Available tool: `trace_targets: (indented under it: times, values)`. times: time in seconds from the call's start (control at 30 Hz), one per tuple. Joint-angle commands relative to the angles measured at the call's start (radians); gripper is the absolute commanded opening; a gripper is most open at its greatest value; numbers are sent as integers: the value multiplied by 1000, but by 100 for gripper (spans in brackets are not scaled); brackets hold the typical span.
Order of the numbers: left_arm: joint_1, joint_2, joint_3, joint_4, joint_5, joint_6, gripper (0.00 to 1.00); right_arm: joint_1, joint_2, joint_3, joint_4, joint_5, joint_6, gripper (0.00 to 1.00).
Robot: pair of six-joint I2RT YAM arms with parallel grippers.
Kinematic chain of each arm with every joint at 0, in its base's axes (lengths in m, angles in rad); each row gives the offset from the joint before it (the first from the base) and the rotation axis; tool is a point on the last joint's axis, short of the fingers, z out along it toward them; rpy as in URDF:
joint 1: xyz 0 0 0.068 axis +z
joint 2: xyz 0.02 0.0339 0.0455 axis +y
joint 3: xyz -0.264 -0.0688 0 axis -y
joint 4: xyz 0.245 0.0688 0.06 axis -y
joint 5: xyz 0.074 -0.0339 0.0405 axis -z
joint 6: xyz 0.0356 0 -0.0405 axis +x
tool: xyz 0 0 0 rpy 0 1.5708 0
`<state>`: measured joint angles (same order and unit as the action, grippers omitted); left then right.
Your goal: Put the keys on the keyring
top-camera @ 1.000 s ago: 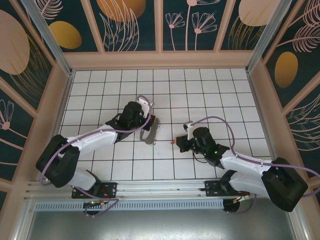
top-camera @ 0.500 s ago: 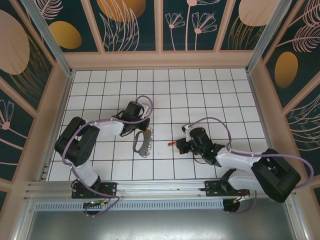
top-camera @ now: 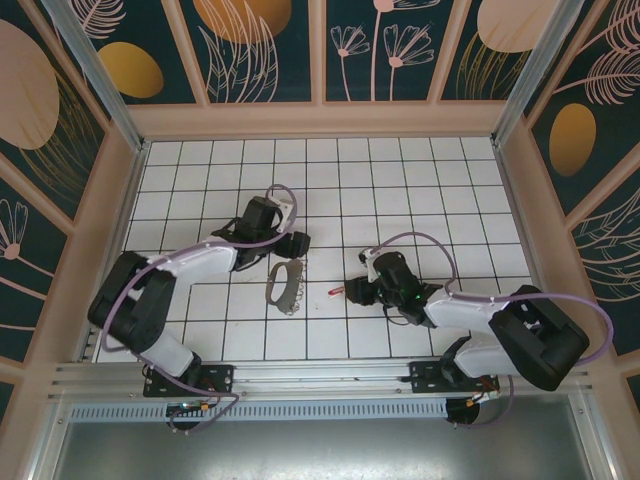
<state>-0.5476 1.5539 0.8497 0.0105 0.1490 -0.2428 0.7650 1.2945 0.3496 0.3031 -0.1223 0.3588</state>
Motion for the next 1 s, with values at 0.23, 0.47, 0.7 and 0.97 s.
trace_targets:
  times: [0.23,0.47,0.7,0.97]
  values:
    - [101,-276,-190,-78,132,-86,86,299,-66,159,-113,191,-340,57]
    - [227,-397,-299,-8,240,-151,86,408,194,425,-272,160,-462,48]
    - [290,-473,-352,7,208,-152,85,443,367,643,-466,113,-469,46]
    - [388,-576,-355,-7,199,-155,83,469,500,808,-623,102,-471,43]
